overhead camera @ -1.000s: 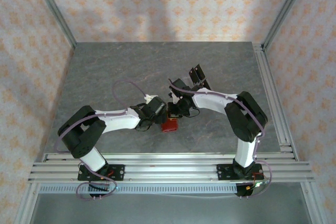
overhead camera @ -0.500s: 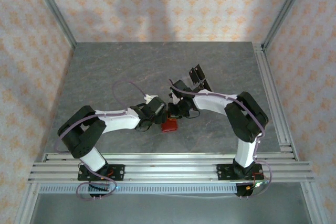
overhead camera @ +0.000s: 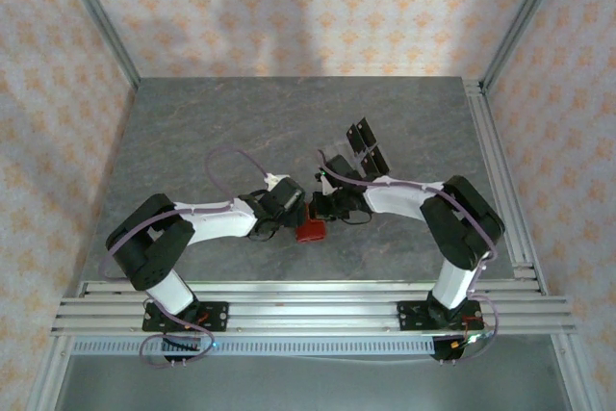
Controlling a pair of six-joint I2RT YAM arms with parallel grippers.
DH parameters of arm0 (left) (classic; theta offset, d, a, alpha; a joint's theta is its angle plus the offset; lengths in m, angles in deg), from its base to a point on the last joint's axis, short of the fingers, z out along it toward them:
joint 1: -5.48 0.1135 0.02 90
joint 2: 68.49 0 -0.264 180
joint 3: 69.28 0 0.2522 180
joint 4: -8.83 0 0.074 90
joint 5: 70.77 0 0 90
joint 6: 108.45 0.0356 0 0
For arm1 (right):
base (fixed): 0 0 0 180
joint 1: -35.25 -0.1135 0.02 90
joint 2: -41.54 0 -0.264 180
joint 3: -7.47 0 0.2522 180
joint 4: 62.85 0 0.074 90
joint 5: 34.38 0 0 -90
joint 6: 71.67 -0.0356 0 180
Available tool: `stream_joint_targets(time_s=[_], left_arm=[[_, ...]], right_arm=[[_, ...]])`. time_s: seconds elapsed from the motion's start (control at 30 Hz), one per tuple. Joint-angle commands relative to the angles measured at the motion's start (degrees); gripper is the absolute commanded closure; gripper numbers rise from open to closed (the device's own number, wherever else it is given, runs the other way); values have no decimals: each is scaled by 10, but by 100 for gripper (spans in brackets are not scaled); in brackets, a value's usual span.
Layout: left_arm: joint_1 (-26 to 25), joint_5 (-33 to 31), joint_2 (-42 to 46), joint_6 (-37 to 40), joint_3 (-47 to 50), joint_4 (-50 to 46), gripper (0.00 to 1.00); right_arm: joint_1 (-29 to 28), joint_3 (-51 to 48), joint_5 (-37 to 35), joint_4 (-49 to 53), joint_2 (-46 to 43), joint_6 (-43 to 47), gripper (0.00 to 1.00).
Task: Put the credit cards into the card holder
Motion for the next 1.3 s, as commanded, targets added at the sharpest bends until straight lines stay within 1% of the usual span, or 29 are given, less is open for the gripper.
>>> stream_joint_targets(time_s=[0.0, 0.2, 0.47, 0.7, 1.0, 1.27], left_arm=[[-3, -1, -25, -3, 9, -17, 25], [-3, -3, -26, -3, 5, -20, 25], [-3, -5, -32, -2, 3, -22, 25], [-3, -7, -33, -3, 1, -24, 25], [-3, -10, -38, -3, -4, -29, 25], [-3, -15, -40, -4, -4, -33, 25]], right_arm=[[-13, -51, -24, 40, 29, -18, 100], [-26, -68, -52, 35, 46, -15, 100], [-33, -100, -76, 24, 43, -20, 100], [-57, -114, -109, 32, 45, -17, 100], [-63, -155, -123, 5, 36, -31, 100], [-86, -192, -139, -24, 43, -54, 100]])
